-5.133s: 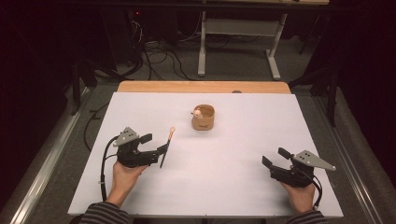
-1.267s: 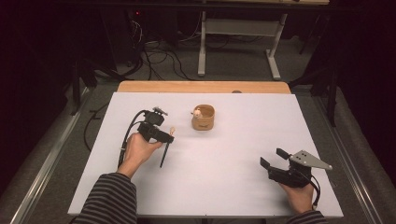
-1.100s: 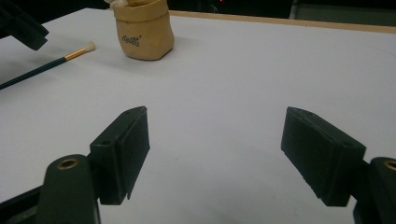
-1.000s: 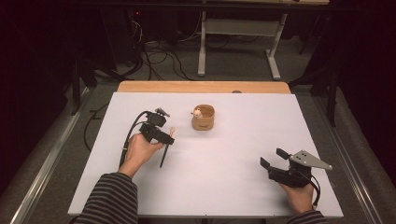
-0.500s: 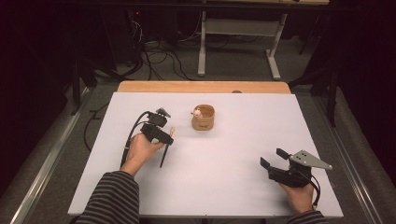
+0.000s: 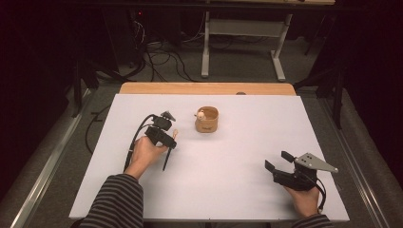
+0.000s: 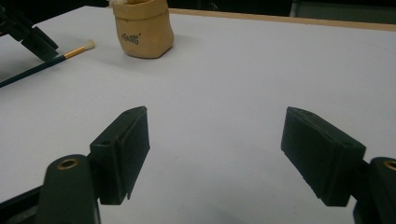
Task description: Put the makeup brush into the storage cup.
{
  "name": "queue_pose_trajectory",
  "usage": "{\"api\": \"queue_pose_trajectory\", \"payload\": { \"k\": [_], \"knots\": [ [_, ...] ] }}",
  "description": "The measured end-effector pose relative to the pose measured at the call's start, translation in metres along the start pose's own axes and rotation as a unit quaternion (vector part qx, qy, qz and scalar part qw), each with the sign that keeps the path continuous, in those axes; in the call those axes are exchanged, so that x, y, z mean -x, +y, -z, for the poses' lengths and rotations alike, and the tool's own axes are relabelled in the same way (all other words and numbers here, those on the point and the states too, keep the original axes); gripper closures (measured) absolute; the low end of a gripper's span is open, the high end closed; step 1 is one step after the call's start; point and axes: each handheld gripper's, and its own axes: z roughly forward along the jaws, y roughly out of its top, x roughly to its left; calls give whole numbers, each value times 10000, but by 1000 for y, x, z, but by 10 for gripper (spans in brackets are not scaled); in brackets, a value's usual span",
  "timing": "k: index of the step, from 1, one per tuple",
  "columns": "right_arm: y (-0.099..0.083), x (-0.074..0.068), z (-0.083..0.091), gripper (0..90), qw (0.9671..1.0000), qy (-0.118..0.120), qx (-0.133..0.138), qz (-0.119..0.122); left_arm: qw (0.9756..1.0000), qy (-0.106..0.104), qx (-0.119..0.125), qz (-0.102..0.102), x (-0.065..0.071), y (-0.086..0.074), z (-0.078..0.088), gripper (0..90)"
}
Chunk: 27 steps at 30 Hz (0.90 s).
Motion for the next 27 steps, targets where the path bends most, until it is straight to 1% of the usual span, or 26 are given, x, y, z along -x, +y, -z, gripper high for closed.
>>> {"api": "queue_pose_trajectory", "payload": {
  "k": [4, 18, 27],
  "knots": [
    [0, 0, 0, 253, 10000, -4, -10, 4, 10000, 45, -15, -6, 0, 0, -1, 556],
    [0, 1, -1, 252, 10000, 10, -18, 22, 9999, 88, -68, 21, -1, 2, -5, 583],
    [0, 1, -1, 252, 10000, 6, -24, 24, 9999, 75, -96, 27, -1, 3, -6, 617]
  ]
}}
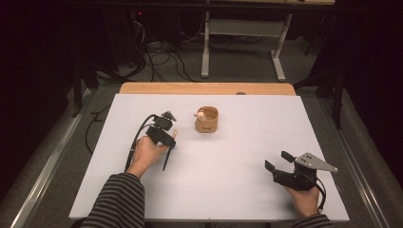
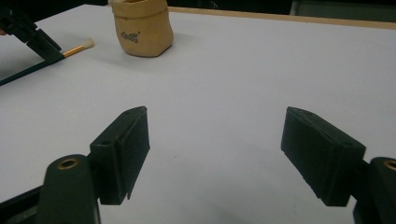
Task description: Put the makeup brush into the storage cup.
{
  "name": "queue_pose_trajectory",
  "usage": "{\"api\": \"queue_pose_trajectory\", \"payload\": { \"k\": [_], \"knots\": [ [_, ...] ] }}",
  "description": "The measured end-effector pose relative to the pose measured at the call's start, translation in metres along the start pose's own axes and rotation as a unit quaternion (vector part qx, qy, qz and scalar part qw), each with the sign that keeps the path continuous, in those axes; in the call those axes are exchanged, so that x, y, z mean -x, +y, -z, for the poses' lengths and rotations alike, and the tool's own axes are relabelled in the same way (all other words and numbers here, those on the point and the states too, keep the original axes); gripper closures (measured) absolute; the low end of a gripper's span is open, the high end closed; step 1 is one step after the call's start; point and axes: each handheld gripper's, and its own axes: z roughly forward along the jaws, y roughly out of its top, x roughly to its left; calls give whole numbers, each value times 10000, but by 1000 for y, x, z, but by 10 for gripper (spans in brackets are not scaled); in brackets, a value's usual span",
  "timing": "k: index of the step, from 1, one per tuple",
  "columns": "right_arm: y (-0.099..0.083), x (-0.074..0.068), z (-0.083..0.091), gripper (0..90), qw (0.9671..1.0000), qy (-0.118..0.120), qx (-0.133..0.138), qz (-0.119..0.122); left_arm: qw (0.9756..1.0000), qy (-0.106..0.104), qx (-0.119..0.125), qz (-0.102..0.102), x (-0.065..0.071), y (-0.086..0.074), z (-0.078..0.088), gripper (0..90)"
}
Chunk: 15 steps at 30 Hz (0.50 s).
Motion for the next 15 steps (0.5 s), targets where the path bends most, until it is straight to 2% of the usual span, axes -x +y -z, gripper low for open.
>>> {"api": "queue_pose_trajectory", "payload": {
  "k": [15],
  "knots": [
    [0, -1, -1, 253, 10000, -5, -18, -17, 9999, 106, -39, -61, 2, 0, -2, 685]
  ]
}}
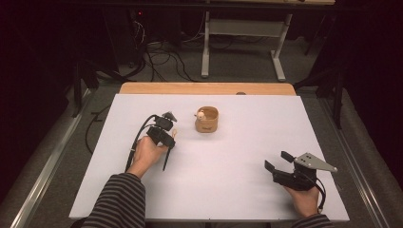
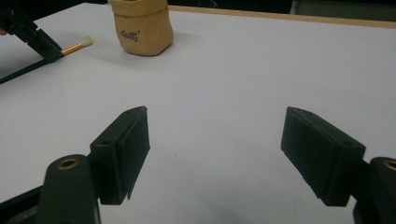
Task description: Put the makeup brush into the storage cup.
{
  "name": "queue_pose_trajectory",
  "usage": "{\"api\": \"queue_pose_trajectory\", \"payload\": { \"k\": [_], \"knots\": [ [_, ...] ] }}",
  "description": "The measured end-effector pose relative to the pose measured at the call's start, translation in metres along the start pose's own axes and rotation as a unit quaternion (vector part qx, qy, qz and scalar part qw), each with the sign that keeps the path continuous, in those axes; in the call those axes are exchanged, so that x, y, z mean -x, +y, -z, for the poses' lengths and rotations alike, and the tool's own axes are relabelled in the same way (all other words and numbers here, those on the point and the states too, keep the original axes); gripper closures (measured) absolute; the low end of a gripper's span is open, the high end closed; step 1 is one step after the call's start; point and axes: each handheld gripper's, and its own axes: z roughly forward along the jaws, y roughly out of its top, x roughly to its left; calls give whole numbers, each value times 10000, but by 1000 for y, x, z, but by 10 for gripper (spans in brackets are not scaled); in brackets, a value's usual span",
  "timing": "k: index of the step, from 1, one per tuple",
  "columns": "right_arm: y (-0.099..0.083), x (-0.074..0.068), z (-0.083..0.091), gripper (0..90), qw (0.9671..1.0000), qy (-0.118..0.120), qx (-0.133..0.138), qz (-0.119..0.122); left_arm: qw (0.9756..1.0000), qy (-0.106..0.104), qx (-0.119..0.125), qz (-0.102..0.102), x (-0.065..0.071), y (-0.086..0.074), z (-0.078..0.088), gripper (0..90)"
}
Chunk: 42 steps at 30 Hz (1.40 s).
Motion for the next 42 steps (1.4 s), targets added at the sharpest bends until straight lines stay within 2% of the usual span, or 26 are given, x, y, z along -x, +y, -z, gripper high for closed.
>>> {"api": "queue_pose_trajectory", "payload": {
  "k": [7, 21, 42],
  "knots": [
    [0, 0, 0, 253, 10000, -6, -17, -2, 10000, 67, -38, -30, 1, 0, 0, 722],
    [0, 0, -1, 255, 10000, -6, -55, 53, 10000, 49, -58, -45, -1, 0, 0, 822],
    [0, 0, -1, 255, 10000, -3, -64, 54, 9999, -16, -105, -123, -2, 0, 1, 831]
  ]
}}
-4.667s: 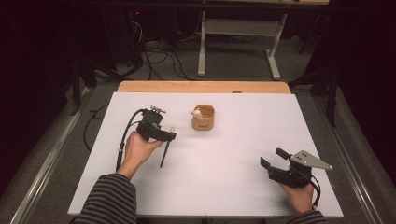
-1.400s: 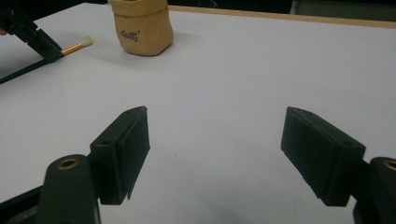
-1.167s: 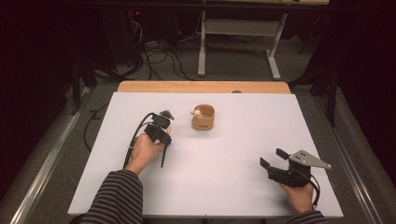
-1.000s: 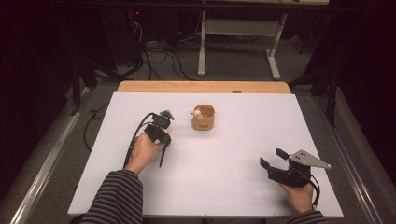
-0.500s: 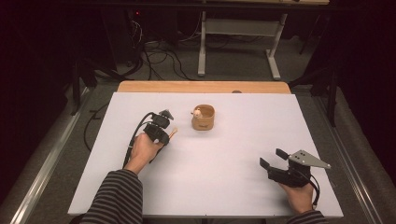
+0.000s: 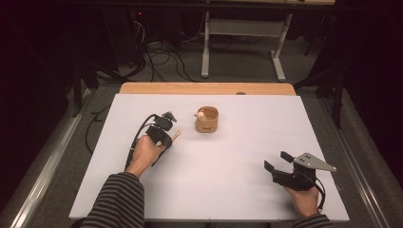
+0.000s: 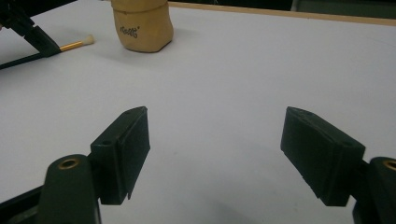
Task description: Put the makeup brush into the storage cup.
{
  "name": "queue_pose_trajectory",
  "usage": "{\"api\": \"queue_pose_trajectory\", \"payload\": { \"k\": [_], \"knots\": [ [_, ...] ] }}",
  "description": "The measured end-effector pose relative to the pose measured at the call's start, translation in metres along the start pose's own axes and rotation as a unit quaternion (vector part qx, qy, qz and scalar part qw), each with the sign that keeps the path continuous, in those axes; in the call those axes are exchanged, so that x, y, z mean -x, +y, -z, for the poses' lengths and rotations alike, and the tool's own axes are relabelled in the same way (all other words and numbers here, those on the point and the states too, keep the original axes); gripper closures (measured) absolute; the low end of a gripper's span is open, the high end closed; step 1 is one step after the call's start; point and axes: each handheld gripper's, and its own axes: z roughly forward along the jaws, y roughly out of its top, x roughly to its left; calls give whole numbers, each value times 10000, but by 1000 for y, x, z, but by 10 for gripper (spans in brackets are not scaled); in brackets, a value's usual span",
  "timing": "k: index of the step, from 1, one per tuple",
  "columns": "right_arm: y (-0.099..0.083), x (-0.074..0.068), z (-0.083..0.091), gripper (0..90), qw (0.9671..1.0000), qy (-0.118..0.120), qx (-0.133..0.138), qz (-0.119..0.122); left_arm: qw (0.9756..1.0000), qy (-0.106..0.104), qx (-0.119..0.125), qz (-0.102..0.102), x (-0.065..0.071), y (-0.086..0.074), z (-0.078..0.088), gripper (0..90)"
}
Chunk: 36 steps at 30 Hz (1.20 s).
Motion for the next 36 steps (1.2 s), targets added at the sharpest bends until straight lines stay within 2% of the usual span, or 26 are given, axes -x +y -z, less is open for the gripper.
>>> {"api": "queue_pose_trajectory", "payload": {
  "k": [3, 8, 17, 22, 36],
  "knots": [
    [0, 0, 0, 255, 10000, 3, -5, -14, 10000, 14, 4, -37, 0, 0, 1, 831],
    [0, 0, 0, 255, 10000, 5, -6, -18, 9997, 121, 183, -109, 3, -1, 4, 832],
    [0, 0, 0, 255, 10000, 3, -8, -28, 9995, 97, 297, -110, 1, -2, 9, 833],
    [0, 0, 0, 255, 10000, 8, -8, -19, 9989, 88, 405, -199, 1, -5, 16, 833],
    [0, -1, 0, 255, 10000, 9, -8, -17, 9954, -85, 912, -286, 4, -13, 40, 832]
  ]
}}
